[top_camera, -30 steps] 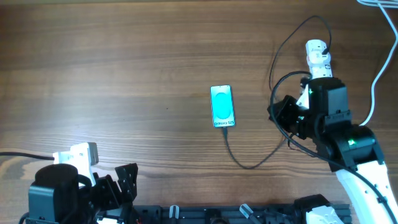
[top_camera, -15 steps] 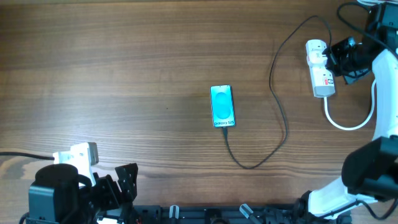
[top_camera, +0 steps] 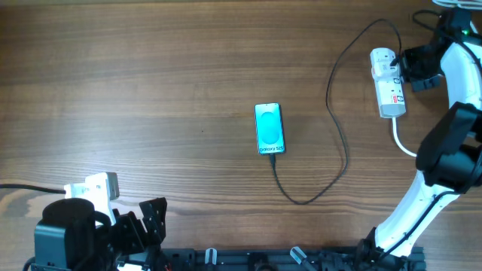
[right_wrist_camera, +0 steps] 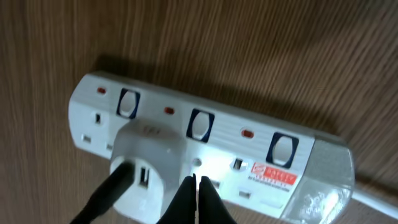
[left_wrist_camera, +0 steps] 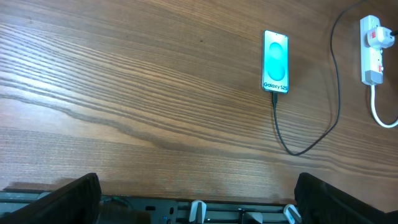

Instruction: Plug charger to phone and switch on socket

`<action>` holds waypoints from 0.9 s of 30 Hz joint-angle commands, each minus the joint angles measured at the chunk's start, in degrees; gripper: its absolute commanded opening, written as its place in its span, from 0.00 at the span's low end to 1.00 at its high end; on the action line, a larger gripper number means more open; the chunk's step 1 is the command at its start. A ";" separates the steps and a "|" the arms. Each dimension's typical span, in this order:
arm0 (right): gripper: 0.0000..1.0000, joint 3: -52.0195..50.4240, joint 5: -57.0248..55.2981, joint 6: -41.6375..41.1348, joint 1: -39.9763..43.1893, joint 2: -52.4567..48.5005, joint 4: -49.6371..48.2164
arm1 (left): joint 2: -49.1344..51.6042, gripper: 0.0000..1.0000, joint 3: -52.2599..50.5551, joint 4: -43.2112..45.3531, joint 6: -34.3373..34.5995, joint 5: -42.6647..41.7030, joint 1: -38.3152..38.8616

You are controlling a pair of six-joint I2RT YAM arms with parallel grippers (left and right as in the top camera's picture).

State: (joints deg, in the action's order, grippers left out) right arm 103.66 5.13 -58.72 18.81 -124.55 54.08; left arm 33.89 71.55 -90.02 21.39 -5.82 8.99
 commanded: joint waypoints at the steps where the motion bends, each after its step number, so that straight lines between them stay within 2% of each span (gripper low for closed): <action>1: 0.04 0.81 0.96 -1.55 0.04 -3.52 -1.64 | -0.02 1.00 0.02 0.13 0.50 0.15 0.15; 11: 0.05 0.59 3.45 -2.73 -0.04 -9.25 -3.82 | -0.02 1.00 0.02 0.13 0.50 0.15 0.15; 13: 0.05 0.59 3.26 -0.15 -0.04 -10.12 -4.02 | -0.02 1.00 0.02 0.13 0.50 0.15 0.15; 15: 0.05 0.61 3.23 1.97 0.42 -8.48 -3.93 | -0.02 1.00 0.02 0.13 0.50 0.15 0.15; 18: 0.05 0.61 4.48 0.68 2.01 -4.11 -3.89 | -0.02 1.00 0.02 0.13 0.50 0.15 0.15; 22: 0.05 0.81 10.16 -2.89 2.45 -3.78 -4.15 | -0.02 1.00 0.02 0.13 0.50 0.15 0.15; 27: 0.05 0.92 13.16 -2.97 2.60 -3.78 -4.68 | -0.02 1.00 0.02 0.13 0.50 0.15 0.15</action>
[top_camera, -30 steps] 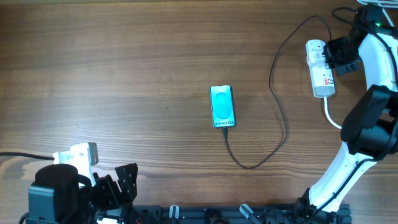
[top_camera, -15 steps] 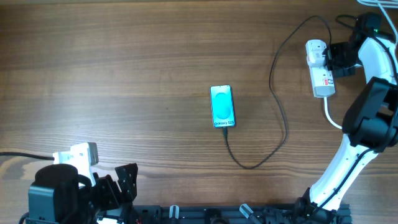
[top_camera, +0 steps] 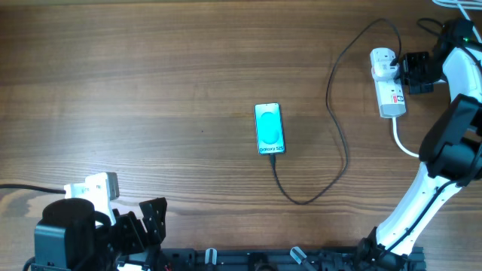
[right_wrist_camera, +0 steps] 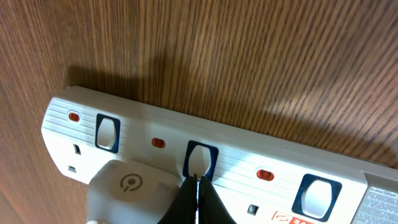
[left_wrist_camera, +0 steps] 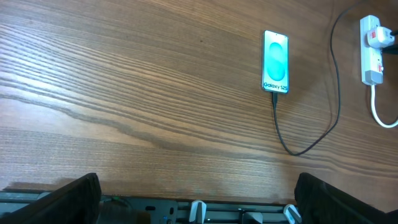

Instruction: Plug charger to phone and switch on socket

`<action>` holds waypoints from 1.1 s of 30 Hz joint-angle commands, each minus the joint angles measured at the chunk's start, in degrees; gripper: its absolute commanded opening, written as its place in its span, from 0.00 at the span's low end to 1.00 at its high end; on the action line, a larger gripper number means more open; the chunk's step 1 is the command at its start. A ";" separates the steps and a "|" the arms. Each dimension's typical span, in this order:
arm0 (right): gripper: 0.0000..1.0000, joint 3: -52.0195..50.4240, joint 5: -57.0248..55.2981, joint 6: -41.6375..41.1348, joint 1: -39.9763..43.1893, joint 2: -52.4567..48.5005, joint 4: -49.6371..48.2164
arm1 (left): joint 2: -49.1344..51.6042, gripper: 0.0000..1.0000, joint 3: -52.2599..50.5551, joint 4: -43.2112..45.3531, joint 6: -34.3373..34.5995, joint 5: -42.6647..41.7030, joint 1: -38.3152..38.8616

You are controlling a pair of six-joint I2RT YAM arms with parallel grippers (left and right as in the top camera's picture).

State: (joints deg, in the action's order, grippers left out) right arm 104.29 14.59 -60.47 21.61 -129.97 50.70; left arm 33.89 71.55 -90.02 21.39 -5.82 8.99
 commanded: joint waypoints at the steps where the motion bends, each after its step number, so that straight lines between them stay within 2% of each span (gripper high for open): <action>1: 0.05 0.28 3.65 -1.22 -0.20 1.64 -1.44 | -0.02 1.00 0.02 0.13 0.50 0.15 0.15; 8: 0.04 -3.48 -0.37 -1.42 -1.07 -0.90 -2.16 | -0.02 1.00 0.02 0.13 0.50 0.15 0.15; 13: 0.05 -1.64 1.09 3.74 -0.72 -1.03 -0.70 | -0.02 1.00 0.02 0.13 0.50 0.15 0.15; 15: 0.04 -0.24 0.42 6.36 0.52 4.00 1.18 | -0.02 1.00 0.02 0.13 0.50 0.15 0.15; 19: 0.05 -0.24 0.28 6.21 1.95 12.48 -0.13 | -0.02 1.00 0.02 0.13 0.50 0.15 0.15; 33: 0.04 -2.01 0.46 4.72 0.79 1.79 -0.55 | -0.02 1.00 0.02 0.13 0.50 0.15 0.15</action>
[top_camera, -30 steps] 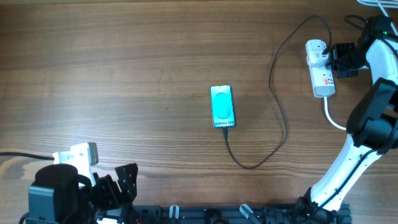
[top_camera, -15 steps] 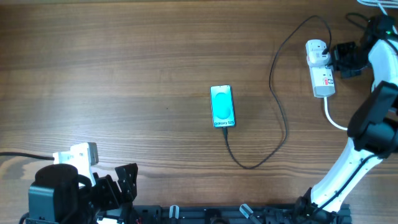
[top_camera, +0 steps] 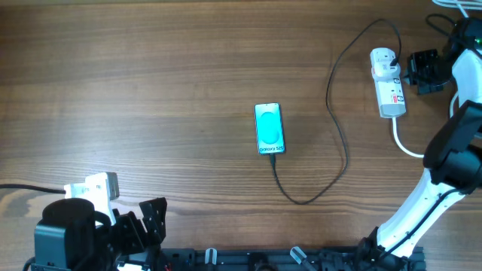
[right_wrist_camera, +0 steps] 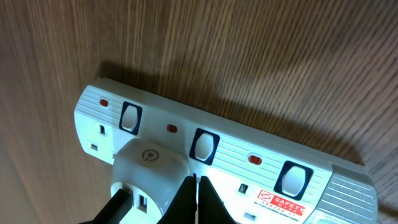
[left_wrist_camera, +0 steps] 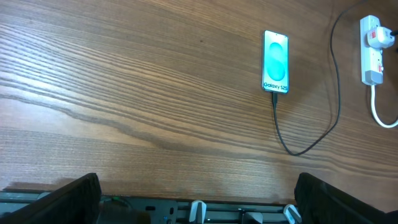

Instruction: Plug charger to phone and switch on socket

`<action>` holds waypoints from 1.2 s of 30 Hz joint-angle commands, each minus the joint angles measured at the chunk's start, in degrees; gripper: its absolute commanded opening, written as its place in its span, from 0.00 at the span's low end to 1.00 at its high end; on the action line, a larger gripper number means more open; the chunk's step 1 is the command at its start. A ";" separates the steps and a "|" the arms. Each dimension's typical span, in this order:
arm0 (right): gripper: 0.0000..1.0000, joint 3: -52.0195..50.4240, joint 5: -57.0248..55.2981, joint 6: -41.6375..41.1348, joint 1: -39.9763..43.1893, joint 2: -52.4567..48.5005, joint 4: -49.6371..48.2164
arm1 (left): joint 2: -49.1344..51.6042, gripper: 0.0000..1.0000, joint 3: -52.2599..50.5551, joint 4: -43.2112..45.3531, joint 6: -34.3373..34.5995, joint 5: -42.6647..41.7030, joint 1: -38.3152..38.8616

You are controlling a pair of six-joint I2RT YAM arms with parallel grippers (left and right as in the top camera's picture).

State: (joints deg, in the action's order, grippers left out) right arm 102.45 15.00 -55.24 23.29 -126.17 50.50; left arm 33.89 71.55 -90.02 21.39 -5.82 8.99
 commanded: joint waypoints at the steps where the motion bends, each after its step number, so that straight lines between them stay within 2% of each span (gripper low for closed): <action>1: 0.05 -0.17 0.04 -0.55 -1.51 -2.89 -1.44 | -0.02 1.00 0.02 0.13 0.50 0.15 0.15; 7: 0.04 -0.15 -2.78 -1.70 -4.04 -6.86 -1.75 | -0.02 1.00 0.02 0.13 0.50 0.15 0.15; 9: 0.04 1.01 -1.25 1.16 -3.72 -6.21 -1.57 | -0.02 1.00 0.02 0.13 0.50 0.15 0.15; 13: 0.04 2.27 0.00 1.03 -1.01 -0.17 -0.50 | -0.02 1.00 0.02 0.13 0.50 0.15 0.15; 19: 0.04 2.08 1.95 1.18 -0.83 -0.04 -1.03 | -0.02 1.00 0.02 0.13 0.50 0.15 0.15; 24: 0.05 -0.81 -2.14 -0.42 -4.00 -3.50 -5.31 | -0.02 1.00 0.02 0.13 0.50 0.15 0.15; 31: 0.04 -0.81 -0.24 1.07 -6.25 -4.87 -3.48 | -0.02 1.00 0.02 0.13 0.50 0.15 0.15; 36: 0.04 -0.44 -4.13 2.78 -0.83 -2.23 -2.62 | -0.02 1.00 0.02 0.13 0.50 0.15 0.15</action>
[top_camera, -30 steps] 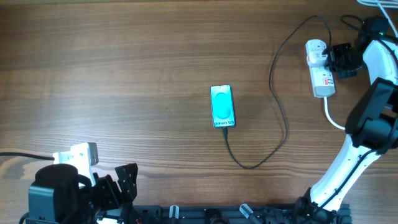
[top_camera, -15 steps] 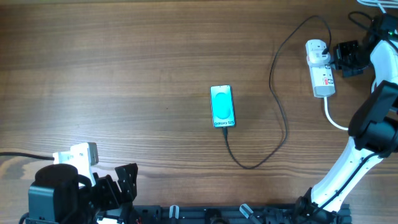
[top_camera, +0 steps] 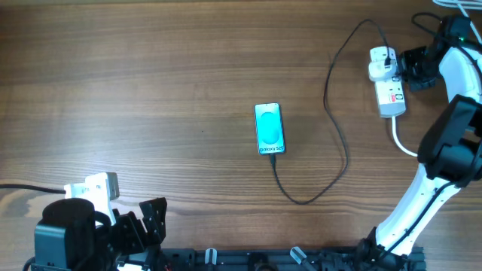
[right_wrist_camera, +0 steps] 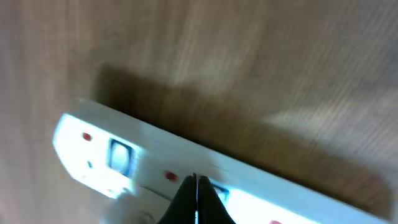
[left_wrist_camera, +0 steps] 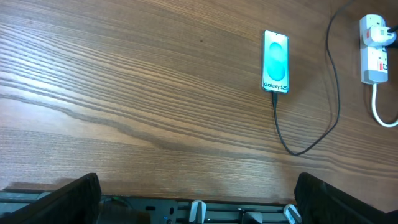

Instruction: Plug charger to phone and switch on socket

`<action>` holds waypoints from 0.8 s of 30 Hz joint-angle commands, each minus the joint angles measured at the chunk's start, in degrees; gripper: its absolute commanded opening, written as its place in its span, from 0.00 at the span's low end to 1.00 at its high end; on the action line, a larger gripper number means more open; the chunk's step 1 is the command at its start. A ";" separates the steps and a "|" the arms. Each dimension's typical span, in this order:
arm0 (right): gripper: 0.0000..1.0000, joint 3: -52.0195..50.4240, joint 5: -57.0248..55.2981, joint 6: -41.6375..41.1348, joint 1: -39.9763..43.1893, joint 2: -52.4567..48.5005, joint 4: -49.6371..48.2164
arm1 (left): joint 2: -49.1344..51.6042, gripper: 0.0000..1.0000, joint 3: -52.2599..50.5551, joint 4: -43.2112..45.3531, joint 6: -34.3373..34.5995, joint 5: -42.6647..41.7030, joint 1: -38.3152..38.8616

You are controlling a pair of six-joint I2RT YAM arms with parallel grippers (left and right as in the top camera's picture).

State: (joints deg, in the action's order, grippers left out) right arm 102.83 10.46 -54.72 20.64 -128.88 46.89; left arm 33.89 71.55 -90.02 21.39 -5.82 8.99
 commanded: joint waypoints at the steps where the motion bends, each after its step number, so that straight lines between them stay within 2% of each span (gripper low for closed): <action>1: 0.05 -0.50 0.07 2.27 3.43 1.66 1.49 | -0.02 1.00 0.02 0.13 0.50 0.15 0.15; 4: 0.04 -0.48 0.17 5.11 5.16 3.89 2.23 | -0.02 1.00 0.02 0.13 0.50 0.13 0.15; 8: 0.05 -0.55 10.95 7.76 2.25 3.93 3.50 | -0.02 1.00 0.02 0.13 0.50 0.15 0.15; 11: 0.05 -0.55 10.32 3.61 0.52 3.39 2.27 | -0.02 1.00 0.02 0.13 0.50 0.15 0.15; 16: 0.05 -0.55 8.59 3.61 0.52 3.23 3.87 | -0.02 1.00 0.02 0.13 0.50 0.15 0.15; 18: 0.04 -0.57 4.26 3.28 0.63 3.19 6.78 | -0.02 1.00 0.02 0.13 0.50 0.13 0.15; 24: 0.05 -0.57 3.28 2.01 0.79 2.08 4.72 | -0.02 1.00 0.02 0.13 0.50 0.15 0.15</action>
State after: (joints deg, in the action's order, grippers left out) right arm 102.45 14.94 -51.62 21.61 -126.39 52.45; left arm 33.89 71.55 -90.02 21.39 -5.82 8.99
